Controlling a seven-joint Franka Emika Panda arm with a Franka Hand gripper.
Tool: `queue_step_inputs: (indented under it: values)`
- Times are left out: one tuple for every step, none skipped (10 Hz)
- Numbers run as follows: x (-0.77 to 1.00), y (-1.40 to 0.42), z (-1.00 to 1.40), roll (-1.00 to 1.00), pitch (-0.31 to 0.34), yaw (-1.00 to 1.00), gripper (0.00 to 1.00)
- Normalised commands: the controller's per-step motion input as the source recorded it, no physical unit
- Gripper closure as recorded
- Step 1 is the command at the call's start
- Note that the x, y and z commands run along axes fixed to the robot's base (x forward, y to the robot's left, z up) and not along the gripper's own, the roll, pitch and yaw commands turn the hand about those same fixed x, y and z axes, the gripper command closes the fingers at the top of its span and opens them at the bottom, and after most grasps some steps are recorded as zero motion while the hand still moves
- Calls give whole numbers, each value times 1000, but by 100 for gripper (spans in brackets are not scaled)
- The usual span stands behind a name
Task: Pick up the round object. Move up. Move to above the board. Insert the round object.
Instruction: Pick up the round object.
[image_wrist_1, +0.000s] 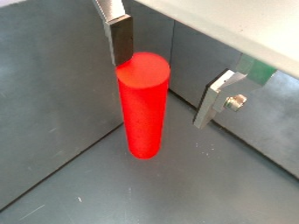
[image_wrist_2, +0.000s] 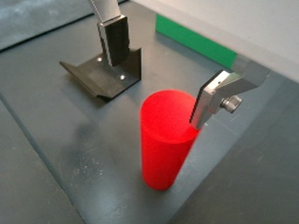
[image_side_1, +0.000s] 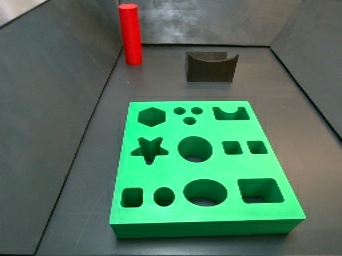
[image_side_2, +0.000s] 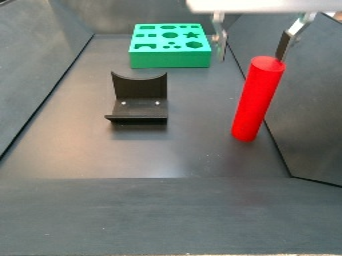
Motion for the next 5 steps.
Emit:
queue_step_inputs:
  values:
    - [-80,103,-171,0,0,0,0]
    - [0,0,-63,0,0,0,0]
    - [0,0,91,0,0,0,0]
    - [0,0,400,6,0,-11,0]
    - [0,0,480,9,0,-17,0]
